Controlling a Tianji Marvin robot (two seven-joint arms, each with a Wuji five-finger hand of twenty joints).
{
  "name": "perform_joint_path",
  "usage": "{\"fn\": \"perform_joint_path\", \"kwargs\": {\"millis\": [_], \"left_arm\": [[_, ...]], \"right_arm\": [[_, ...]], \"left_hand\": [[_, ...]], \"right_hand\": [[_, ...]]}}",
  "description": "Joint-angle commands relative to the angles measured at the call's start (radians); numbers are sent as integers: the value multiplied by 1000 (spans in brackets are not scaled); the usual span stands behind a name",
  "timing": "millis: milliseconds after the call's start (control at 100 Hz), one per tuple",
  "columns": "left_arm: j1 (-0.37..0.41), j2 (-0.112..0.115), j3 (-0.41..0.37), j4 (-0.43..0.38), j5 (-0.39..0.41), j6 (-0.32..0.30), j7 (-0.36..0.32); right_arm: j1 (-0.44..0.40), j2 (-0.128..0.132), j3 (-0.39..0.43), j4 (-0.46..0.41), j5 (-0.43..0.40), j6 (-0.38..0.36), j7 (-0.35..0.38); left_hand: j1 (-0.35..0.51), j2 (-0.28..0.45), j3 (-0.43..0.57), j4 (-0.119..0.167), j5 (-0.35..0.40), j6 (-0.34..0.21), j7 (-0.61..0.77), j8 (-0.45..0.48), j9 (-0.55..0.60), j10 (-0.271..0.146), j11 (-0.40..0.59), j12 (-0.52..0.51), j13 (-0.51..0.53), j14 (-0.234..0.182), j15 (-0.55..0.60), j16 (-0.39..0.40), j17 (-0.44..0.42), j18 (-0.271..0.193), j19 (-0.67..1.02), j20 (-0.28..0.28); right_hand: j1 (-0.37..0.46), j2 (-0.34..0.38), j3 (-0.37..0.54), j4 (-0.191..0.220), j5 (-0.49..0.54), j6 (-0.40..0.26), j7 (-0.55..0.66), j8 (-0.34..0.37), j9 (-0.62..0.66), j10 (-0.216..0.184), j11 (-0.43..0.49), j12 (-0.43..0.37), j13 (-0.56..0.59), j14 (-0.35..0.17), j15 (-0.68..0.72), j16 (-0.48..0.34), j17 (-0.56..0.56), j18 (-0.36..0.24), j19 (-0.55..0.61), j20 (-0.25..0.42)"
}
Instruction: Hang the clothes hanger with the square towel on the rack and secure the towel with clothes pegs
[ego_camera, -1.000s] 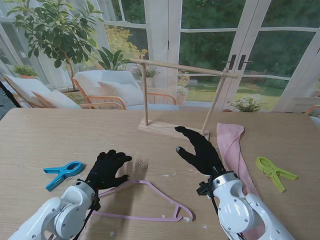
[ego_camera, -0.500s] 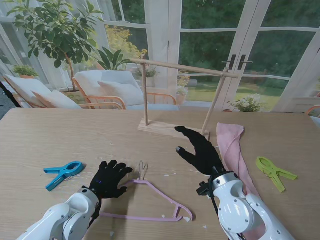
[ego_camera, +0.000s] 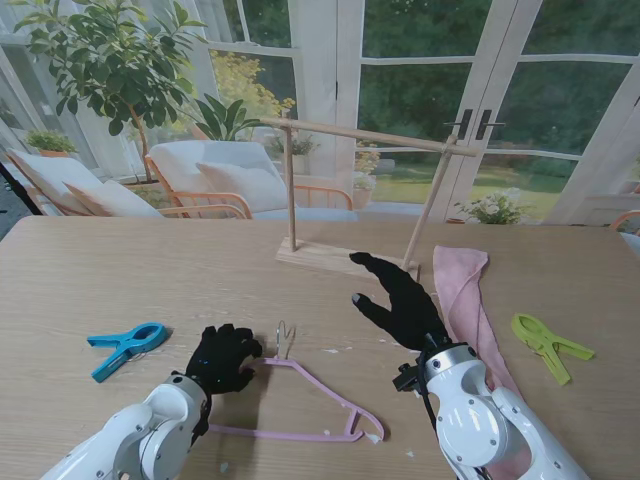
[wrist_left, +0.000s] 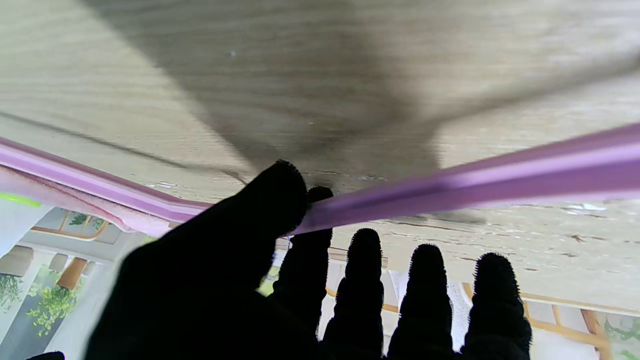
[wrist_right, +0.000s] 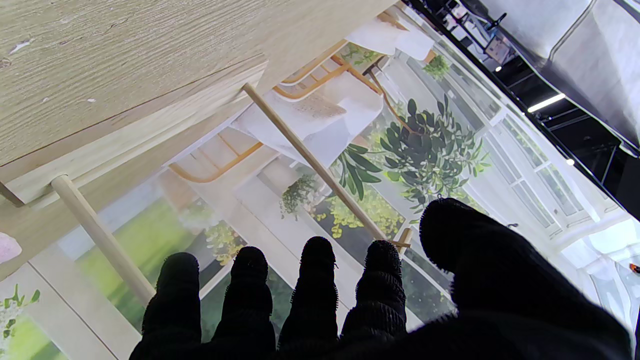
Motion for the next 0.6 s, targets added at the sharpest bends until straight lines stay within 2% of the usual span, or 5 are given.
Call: {"fn": "perform_joint_path", "kwargs": {"millis": [0, 250, 350, 440, 590], "left_arm": [[0, -9, 7, -4, 1, 8, -15], [-3, -15, 12, -3, -33, 11, -7], [9, -18, -6, -19, -60, 0, -9], [24, -21, -28, -40, -86, -11, -12], [49, -24, -69, -83, -138, -29, -28]], "right_arm": [[-8, -8, -1, -8, 1, 3, 11], [-7, -8, -3, -7, 0, 7, 12], [-6, -7, -5, -7, -2, 9, 13], [-5, -8, -6, -6, -3, 10, 11], [-5, -8, -7, -5, -1, 12, 11]], "left_hand": [[80, -33, -25, -60, 43, 5, 61, 35, 7, 18, 21, 11, -8, 17, 40, -22, 5, 26, 27, 22], [277, -4, -195, -54, 182, 23, 277, 71, 74, 32, 40, 16, 3, 36, 125, -55, 0, 32, 89, 21], [309, 11, -238, -41, 201, 31, 297, 83, 97, 36, 43, 16, 10, 44, 141, -66, -50, 28, 222, -30], [317, 13, -244, -39, 206, 43, 303, 100, 125, 44, 47, 18, 27, 53, 146, -71, -85, 35, 381, -183], [329, 15, -249, -37, 206, 70, 307, 129, 219, 50, 59, 20, 86, 78, 153, -82, -84, 57, 471, -258]], "right_hand": [[-14, -17, -21, -26, 5, -5, 8, 21, -15, -3, 15, 5, 9, 1, 2, 7, 5, 3, 14, 537], [-12, -16, -22, -26, 6, -5, 10, 22, -15, -3, 16, 5, 2, -2, 7, 7, 5, 2, 15, 537], [-13, -16, -23, -26, 2, -4, 9, 22, -14, -3, 16, 6, 2, -2, 7, 6, 5, 3, 15, 537], [-12, -15, -23, -26, 7, -6, 12, 24, -15, -3, 16, 6, 7, 0, 11, 7, 6, 3, 16, 536], [-11, -14, -24, -26, 7, -7, 13, 24, -14, -2, 17, 6, 7, -1, 10, 6, 6, 3, 16, 536]]}}
